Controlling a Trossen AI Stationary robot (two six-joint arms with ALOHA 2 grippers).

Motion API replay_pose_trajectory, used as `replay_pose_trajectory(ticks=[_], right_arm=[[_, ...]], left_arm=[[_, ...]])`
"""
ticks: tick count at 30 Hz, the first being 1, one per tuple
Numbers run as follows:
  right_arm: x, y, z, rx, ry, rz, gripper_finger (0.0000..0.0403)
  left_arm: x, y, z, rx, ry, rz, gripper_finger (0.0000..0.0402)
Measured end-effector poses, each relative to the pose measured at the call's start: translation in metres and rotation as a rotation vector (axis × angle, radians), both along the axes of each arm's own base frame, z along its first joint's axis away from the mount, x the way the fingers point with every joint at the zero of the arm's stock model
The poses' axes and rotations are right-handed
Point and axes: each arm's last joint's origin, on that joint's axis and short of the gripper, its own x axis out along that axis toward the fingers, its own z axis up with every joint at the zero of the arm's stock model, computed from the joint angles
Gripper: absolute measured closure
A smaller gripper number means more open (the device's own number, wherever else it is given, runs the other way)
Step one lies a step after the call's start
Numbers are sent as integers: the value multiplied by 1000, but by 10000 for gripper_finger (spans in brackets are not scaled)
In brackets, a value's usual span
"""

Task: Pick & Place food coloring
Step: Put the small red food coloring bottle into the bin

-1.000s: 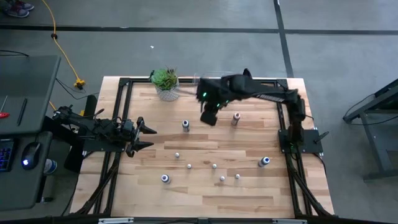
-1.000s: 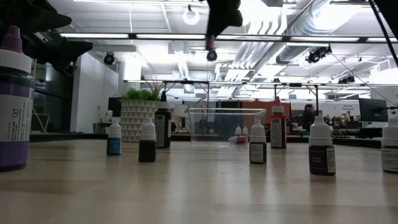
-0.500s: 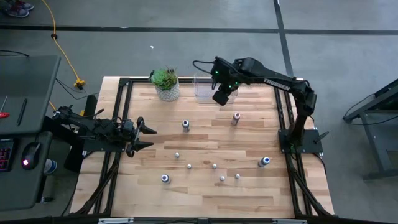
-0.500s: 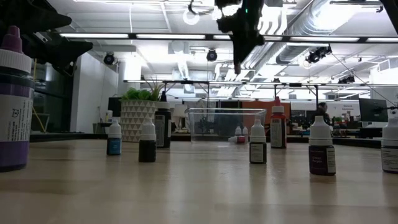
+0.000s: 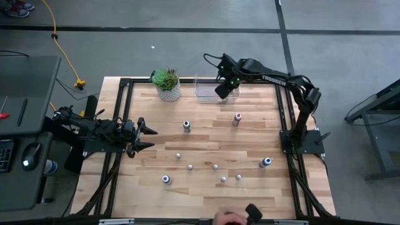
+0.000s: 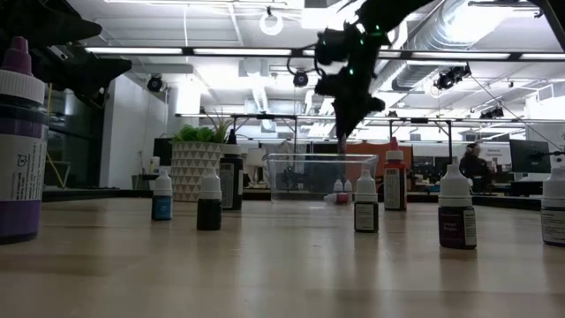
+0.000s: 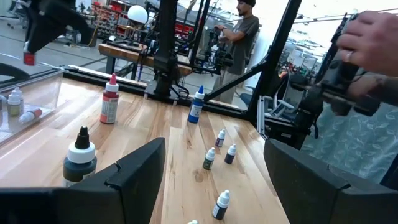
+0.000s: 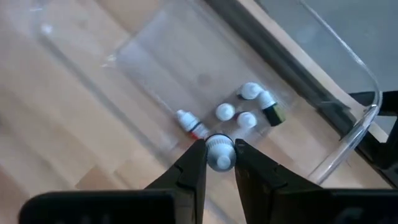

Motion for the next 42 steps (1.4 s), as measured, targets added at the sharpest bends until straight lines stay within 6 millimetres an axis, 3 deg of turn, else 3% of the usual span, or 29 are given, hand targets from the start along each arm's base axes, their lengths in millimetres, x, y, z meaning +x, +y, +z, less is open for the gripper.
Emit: replay_pose_trajectory(ticks=[6,24,42], right_arm=[[-11,-12,-16,19,0,-90,334],[-19,-9,-53,43,6,-252,332],[-14,-11,-79,94,-12,-264,331]], left_arm=[[0,0,0,0,0,0,130],[0,0,0,0,0,0,130],[0,0,0,0,0,0,130]])
